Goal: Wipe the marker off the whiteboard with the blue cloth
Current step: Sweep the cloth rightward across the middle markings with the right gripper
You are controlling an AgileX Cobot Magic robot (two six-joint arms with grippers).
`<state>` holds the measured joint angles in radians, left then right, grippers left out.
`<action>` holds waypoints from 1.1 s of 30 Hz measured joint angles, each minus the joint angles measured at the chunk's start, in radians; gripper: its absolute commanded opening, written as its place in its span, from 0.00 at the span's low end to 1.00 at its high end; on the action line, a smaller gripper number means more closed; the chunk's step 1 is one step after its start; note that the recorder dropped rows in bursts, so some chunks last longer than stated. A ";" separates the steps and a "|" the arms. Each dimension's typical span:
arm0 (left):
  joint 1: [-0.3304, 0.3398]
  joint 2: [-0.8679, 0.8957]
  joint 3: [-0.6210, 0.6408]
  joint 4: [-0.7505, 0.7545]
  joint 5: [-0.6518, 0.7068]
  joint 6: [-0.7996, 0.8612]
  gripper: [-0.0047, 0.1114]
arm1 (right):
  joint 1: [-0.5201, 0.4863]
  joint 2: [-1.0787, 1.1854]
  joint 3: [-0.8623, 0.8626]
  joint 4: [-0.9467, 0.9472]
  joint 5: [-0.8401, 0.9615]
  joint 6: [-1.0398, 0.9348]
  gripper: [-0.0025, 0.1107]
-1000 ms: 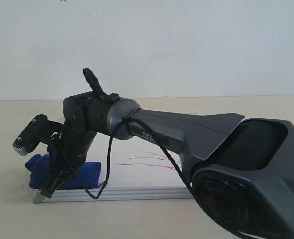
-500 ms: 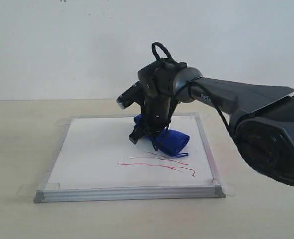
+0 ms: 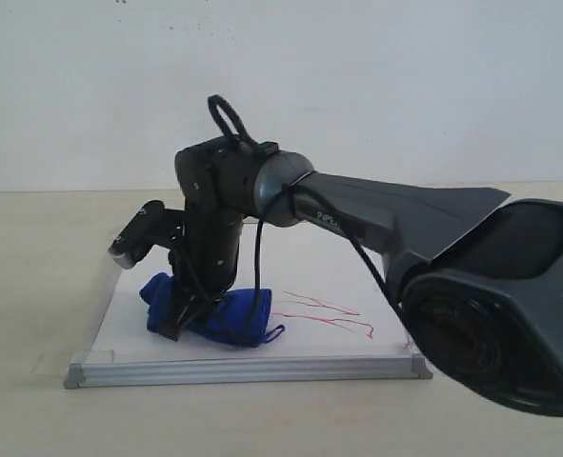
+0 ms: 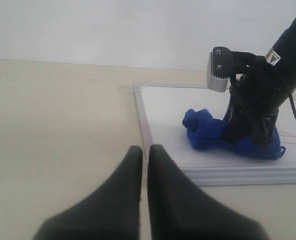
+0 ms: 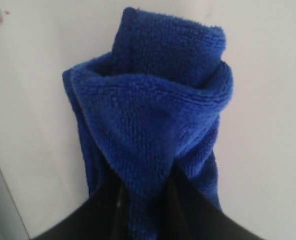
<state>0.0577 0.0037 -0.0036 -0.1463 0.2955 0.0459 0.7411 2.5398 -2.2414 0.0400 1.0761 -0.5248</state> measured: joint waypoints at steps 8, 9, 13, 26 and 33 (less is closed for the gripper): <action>0.000 0.000 0.000 0.000 0.000 0.000 0.08 | -0.224 -0.006 0.000 0.072 0.078 0.130 0.02; 0.000 0.000 0.000 0.000 0.000 0.000 0.08 | -0.244 -0.009 0.000 0.069 0.082 0.144 0.02; 0.000 0.000 0.000 0.000 0.000 0.000 0.08 | -0.292 -0.028 0.011 0.020 0.103 0.195 0.02; 0.000 0.000 0.000 0.000 0.000 0.000 0.08 | -0.074 -0.043 0.020 0.072 0.131 0.062 0.02; 0.000 0.000 0.000 0.000 0.000 0.000 0.08 | 0.005 -0.045 0.020 0.081 0.131 0.029 0.02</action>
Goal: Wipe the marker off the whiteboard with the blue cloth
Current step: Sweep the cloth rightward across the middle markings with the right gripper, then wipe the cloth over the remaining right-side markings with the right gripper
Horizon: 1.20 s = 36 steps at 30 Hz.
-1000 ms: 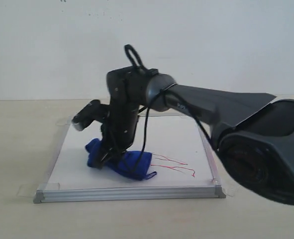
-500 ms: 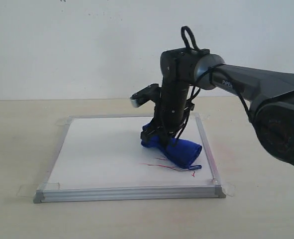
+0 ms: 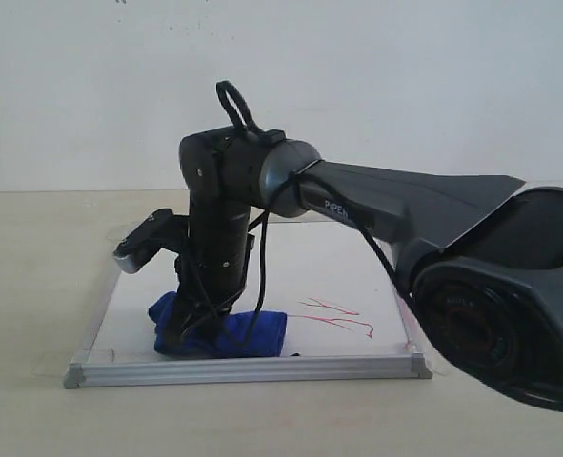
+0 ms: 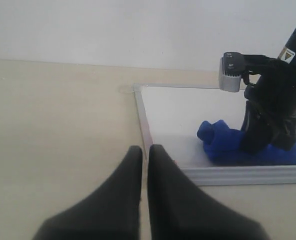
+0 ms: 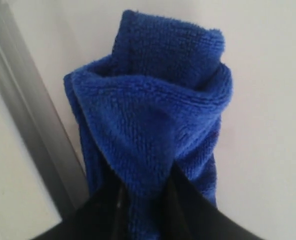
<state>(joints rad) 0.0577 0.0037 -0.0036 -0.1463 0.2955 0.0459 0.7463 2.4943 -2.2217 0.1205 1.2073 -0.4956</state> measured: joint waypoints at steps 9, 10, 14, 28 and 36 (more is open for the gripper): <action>0.000 0.000 0.000 0.000 0.000 0.000 0.08 | -0.154 0.000 0.000 -0.121 0.002 0.089 0.02; 0.000 0.000 0.000 0.000 0.000 0.000 0.08 | -0.192 0.000 0.000 -0.136 0.002 0.101 0.02; 0.000 0.000 0.000 0.000 0.000 0.000 0.08 | -0.334 0.000 0.000 -0.158 0.002 0.197 0.02; 0.000 0.000 0.000 0.000 0.000 0.000 0.08 | -0.117 0.000 0.008 0.027 0.004 0.064 0.02; 0.000 0.000 0.000 0.000 0.000 0.000 0.08 | -0.095 -0.002 0.010 -0.030 0.004 0.124 0.02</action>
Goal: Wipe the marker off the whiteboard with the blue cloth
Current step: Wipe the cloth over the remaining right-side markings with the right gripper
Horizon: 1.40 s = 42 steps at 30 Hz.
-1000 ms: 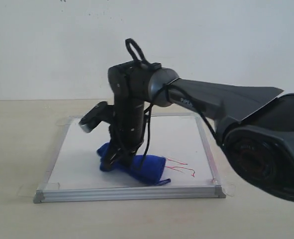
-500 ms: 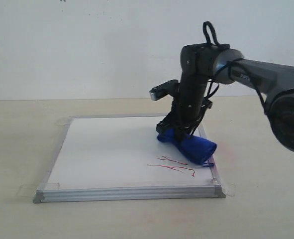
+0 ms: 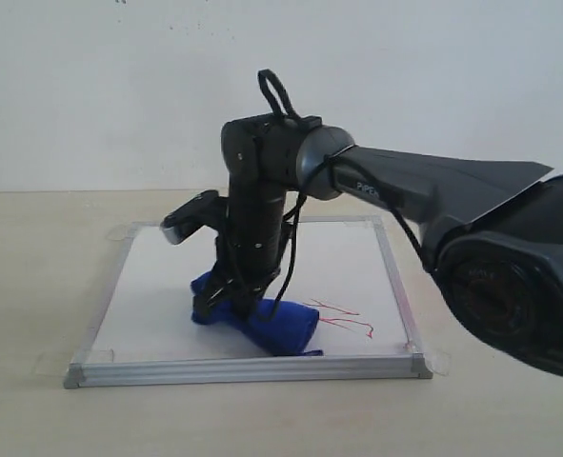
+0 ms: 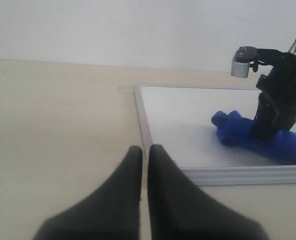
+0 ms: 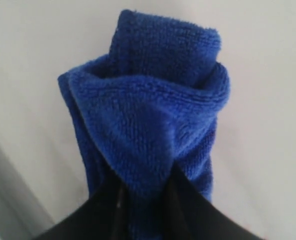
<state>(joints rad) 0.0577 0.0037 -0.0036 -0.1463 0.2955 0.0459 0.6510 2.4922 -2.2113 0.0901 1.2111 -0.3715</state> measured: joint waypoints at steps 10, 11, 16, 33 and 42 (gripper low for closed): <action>0.000 0.000 0.000 0.000 0.000 0.000 0.08 | -0.232 -0.125 0.258 -0.111 -0.054 0.175 0.02; 0.000 0.000 0.000 0.000 0.000 0.000 0.08 | -0.241 -0.145 0.297 -0.097 -0.087 0.175 0.02; 0.000 0.000 0.000 0.000 0.000 0.000 0.08 | -0.213 -0.223 0.452 -0.012 -0.238 0.099 0.02; 0.000 0.000 0.000 0.000 0.000 0.000 0.08 | 0.069 -0.246 0.520 0.004 -0.517 -0.007 0.02; 0.000 0.000 0.000 0.000 0.000 0.000 0.08 | -0.190 -0.246 0.520 -0.149 -0.405 0.159 0.02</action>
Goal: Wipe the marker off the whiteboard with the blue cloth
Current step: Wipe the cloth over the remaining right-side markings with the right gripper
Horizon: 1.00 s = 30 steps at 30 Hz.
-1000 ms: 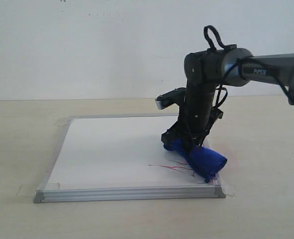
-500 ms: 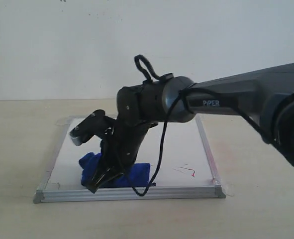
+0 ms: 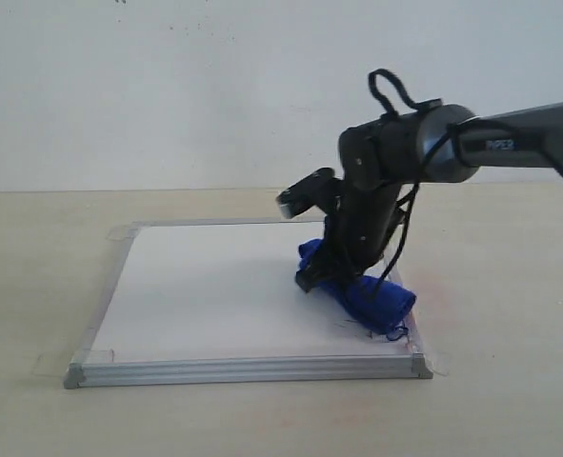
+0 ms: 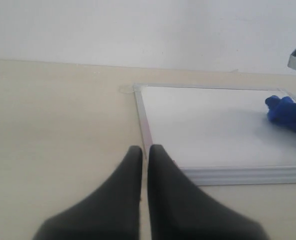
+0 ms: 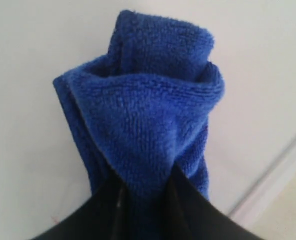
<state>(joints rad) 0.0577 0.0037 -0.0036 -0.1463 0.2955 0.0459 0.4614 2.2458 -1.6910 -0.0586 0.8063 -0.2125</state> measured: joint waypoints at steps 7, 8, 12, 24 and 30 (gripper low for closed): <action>0.000 0.000 0.000 0.000 0.000 0.000 0.08 | 0.013 -0.002 0.000 0.035 0.007 -0.044 0.02; 0.000 0.000 0.000 0.000 0.000 0.000 0.08 | 0.040 -0.002 0.000 0.040 0.004 -0.067 0.02; 0.000 0.000 0.000 0.000 0.000 0.000 0.08 | 0.175 -0.002 0.000 0.059 -0.013 -0.146 0.02; 0.000 0.000 0.000 0.000 0.000 0.000 0.08 | 0.203 -0.007 -0.002 -0.098 0.109 -0.060 0.02; 0.000 0.000 0.000 0.000 0.000 0.000 0.08 | 0.073 -0.023 0.033 -0.209 0.230 -0.007 0.02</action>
<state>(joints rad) 0.0577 0.0037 -0.0036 -0.1463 0.2955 0.0459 0.5345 2.2232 -1.6580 -0.2675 1.0366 -0.2191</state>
